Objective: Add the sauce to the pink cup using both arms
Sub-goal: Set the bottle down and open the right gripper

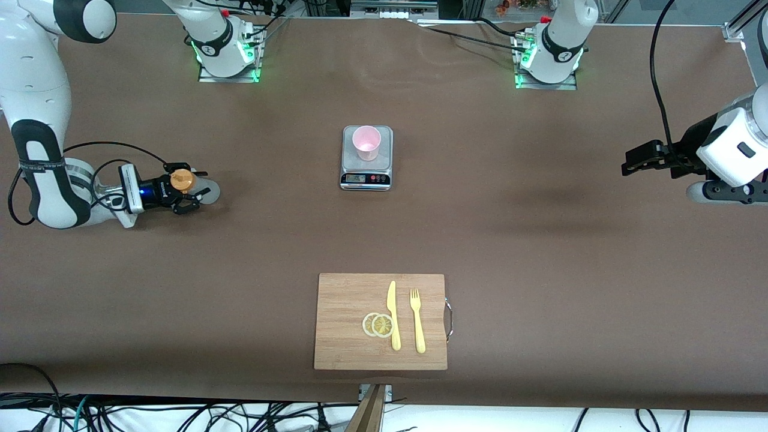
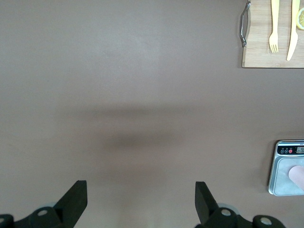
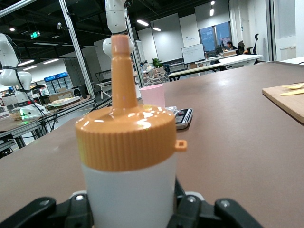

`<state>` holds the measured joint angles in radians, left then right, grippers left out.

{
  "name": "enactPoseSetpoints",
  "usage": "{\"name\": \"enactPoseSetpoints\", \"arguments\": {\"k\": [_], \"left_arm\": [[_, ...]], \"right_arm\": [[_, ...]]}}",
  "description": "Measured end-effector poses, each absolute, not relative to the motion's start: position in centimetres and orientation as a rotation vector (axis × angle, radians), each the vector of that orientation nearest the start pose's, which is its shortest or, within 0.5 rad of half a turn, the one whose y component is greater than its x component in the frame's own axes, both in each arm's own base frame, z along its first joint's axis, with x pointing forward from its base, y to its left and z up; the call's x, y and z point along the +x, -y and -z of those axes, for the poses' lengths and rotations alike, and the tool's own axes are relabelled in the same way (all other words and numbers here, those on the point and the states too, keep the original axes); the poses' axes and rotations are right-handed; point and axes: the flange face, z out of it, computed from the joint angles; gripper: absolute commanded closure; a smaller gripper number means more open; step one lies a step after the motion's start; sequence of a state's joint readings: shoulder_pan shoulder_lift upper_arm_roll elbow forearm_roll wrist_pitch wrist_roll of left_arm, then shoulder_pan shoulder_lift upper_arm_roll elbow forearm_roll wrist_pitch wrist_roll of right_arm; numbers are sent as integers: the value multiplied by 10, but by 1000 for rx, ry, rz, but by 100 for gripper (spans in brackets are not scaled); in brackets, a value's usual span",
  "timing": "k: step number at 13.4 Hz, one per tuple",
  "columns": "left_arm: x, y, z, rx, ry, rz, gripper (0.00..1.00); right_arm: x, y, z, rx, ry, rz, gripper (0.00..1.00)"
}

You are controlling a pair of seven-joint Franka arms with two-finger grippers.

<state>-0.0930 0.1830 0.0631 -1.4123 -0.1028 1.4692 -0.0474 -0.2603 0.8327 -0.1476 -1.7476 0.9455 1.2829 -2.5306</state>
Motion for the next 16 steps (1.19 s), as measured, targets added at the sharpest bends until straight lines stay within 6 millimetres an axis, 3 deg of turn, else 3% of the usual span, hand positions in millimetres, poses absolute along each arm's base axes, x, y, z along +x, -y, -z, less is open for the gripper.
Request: {"name": "enactPoseSetpoints", "arguments": {"k": [3,9,11,13,15,16], "left_arm": [[598,33,-585,-3221,21,-208,0],[599,33,-584,-3221,21,-210,0],[599,33,-584,-3221,21,-210,0],[599,33,-584,-3221,21,-210,0],[599,33,-584,-3221,21,-210,0],[599,33,-584,-3221,21,-210,0]], "right_arm": [[526,132,-117,-1214,1343,723,0],[519,194,-146,-1280,1435,521,0],[531,212,-189,-1397,1499,372,0],[549,211,-260,-1584,1564,219,0],[563,183,-334,-1793,1579,74,0],[566,163,-361,-1893,1562,9,0]]}}
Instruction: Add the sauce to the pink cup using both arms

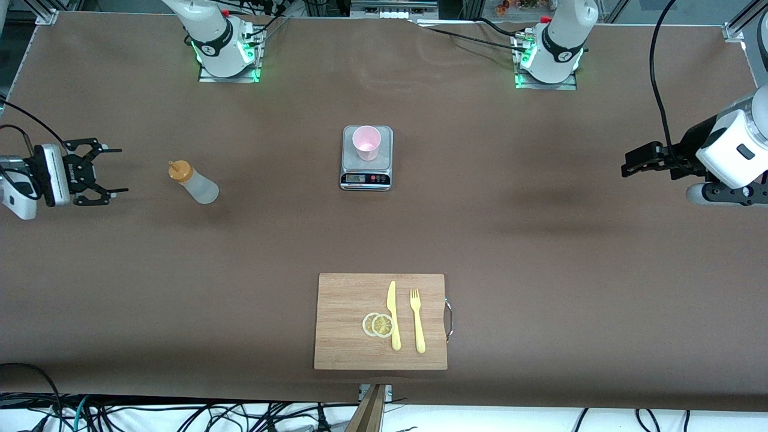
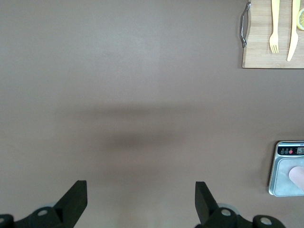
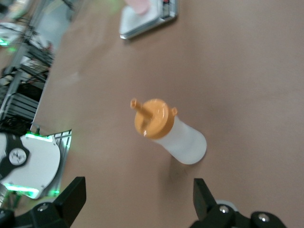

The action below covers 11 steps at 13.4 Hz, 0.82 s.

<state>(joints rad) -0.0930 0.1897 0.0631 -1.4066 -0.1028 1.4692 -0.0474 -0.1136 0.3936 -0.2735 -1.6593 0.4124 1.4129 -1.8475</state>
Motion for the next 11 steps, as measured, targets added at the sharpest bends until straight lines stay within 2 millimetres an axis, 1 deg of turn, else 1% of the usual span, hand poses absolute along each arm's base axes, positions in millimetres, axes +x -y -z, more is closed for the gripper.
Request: {"name": "enactPoseSetpoints", "arguments": {"k": [1,3,4,7,9,11], "left_arm": [[600,33,-584,-3221,21,-210,0],[600,33,-584,-3221,21,-210,0],[600,33,-584,-3221,21,-210,0],[600,33,-584,-3221,21,-210,0],[600,33,-584,-3221,21,-210,0],[600,33,-584,-3221,21,-210,0]], "right_arm": [[568,143,-383,-1991,1529,-52,0],[571,109,-411,-2174,1429,-156,0],[573,95,-420,-2255,1378,-192,0],[581,57,-437,-2501,1214,-293,0],[584,29,-449,-2685,1054,-358,0],[584,5,-465,-2865,837,-373,0]]}}
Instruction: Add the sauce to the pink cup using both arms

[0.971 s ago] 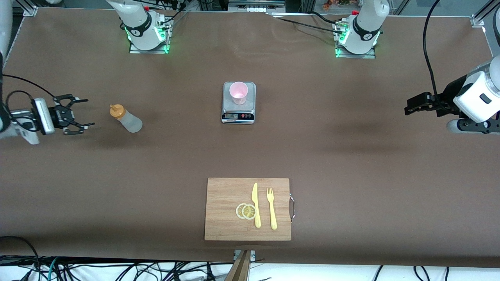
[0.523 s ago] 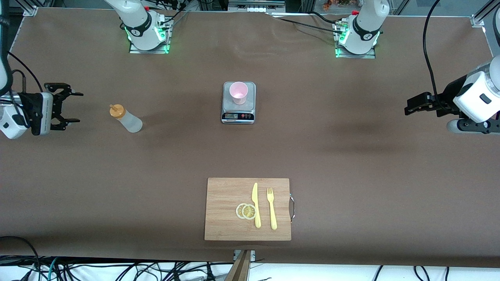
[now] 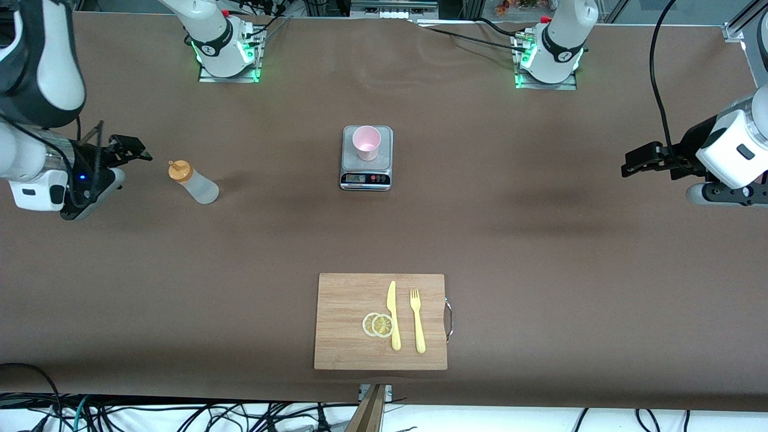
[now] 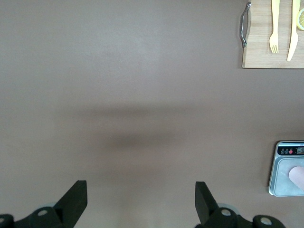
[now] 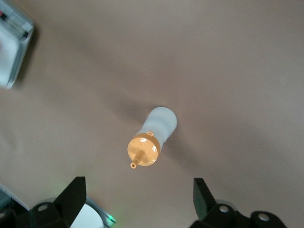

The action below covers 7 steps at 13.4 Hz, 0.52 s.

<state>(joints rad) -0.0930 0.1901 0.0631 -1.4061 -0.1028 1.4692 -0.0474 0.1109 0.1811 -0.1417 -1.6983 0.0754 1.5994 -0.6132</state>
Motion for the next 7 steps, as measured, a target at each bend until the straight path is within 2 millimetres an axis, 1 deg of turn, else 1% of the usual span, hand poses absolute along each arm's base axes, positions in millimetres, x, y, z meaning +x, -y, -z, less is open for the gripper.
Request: {"name": "enactPoseSetpoints", "arguments": {"k": [1,2,4,5,7], "left_arm": [[600,33,-584,-3221,21,-210,0],[600,33,-584,-3220,21,-210,0],[600,33,-584,-3220,21,-210,0],[600,33,-584,-3220,21,-210,0],[600,33,-583,-3220,21,-211,0]], "right_arm": [[582,-1,-474,-2937,711,-368,0],[580,-4,-484,-2993,587,-358,0],[572,-3,-507,-3076,324,-331,0],[566,-2,-519,-3108,234,-333,0],[561,4,-547,-3166,149,-300,0]]}}
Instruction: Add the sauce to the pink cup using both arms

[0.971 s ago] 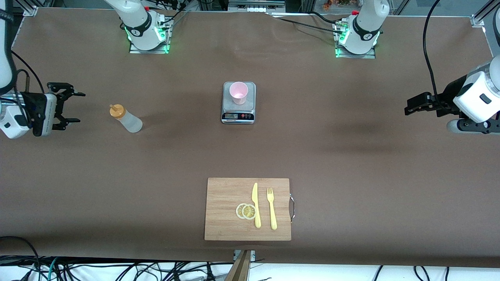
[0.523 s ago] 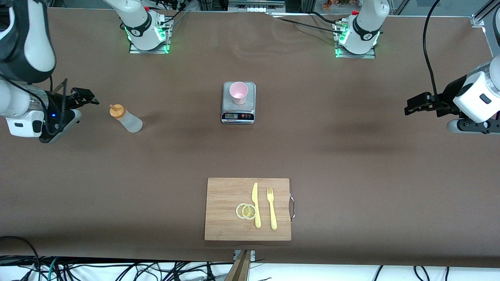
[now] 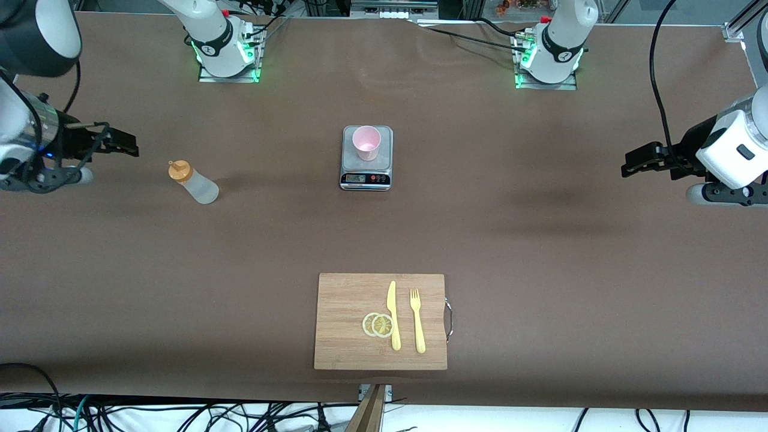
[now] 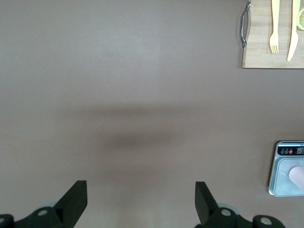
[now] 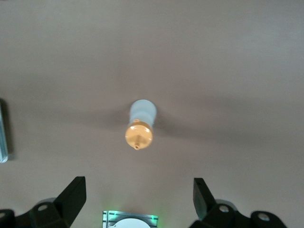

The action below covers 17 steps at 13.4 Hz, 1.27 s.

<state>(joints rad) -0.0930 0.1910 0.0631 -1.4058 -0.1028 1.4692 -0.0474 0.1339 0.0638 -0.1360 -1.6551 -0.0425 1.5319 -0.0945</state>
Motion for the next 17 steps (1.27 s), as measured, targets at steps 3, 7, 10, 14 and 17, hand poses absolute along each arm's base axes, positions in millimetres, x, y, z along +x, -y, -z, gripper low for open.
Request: {"name": "enactPoseSetpoints", "arguments": {"k": [3,7,10,14,17], "left_arm": [[600,33,-583,-3220,21,-211,0],[601,34,-582,-3220,21,-215,0],[601,34,-581,-3220,22,-216,0],[601,34,-581,-3220,22,-216,0],[601,34,-581,-3220,22,-216,0]], "right_arm": [[555,26,-583,-3193,58,-259,0],[552,33,-603,-3191,-63,-215,0],[560,38,-601,-3144,-130,-135,0],[561,44,-592,-3138,-149,-139,0],[561,45,-590,-3138,-150,-142,0]]}}
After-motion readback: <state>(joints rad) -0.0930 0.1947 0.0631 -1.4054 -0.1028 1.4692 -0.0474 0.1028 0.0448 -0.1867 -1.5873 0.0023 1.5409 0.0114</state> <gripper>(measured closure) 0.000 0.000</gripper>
